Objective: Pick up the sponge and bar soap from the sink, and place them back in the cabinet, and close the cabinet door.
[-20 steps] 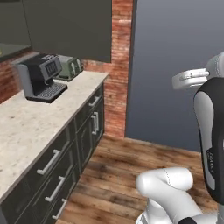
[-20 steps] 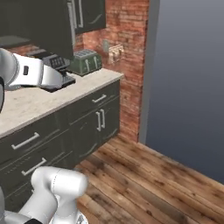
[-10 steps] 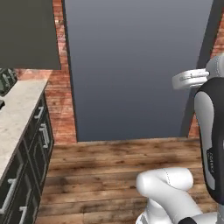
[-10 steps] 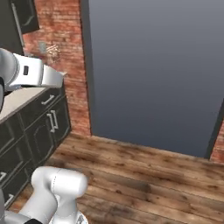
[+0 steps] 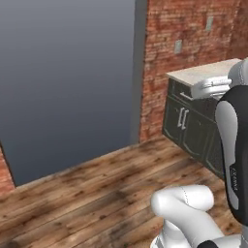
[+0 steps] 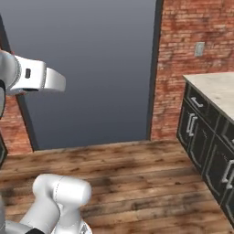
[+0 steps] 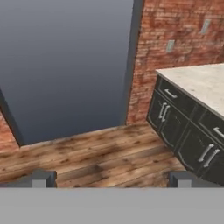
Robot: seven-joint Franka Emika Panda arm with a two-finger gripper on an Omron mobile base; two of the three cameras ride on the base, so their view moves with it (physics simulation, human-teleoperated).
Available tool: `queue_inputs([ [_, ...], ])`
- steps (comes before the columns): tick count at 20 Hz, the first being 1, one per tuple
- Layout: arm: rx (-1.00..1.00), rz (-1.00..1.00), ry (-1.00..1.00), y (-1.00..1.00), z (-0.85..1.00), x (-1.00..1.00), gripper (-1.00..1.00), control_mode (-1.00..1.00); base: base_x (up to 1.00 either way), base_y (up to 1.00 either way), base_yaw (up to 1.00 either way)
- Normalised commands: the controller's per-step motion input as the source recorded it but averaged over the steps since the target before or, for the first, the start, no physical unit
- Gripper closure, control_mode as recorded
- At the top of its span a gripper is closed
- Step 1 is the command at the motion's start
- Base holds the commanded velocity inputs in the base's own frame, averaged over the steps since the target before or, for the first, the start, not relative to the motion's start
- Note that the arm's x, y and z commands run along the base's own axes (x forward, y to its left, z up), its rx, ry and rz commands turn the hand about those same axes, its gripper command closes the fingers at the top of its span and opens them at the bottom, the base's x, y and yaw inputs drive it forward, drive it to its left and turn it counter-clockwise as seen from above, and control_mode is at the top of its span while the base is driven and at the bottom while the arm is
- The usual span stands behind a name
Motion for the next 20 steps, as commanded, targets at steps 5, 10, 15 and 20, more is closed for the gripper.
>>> queue_inputs([
  [5, 0.0, 0.0, 0.0, 0.0, 0.0, 0.0, -1.0, 1.0, -0.1, 0.0, -0.74],
  [10, 0.0, 0.0, 0.0, 0.0, 0.0, 0.0, -1.0, 1.0, -0.12, 0.0, -0.74],
  [15, 0.0, 0.0, 0.0, 0.0, 0.0, 0.0, -1.0, 1.0, 0.0, -0.21, -0.51],
  [20, 0.0, 0.0, 0.0, 0.0, 0.0, 0.0, -1.0, 1.0, 0.0, -0.65, -0.26],
])
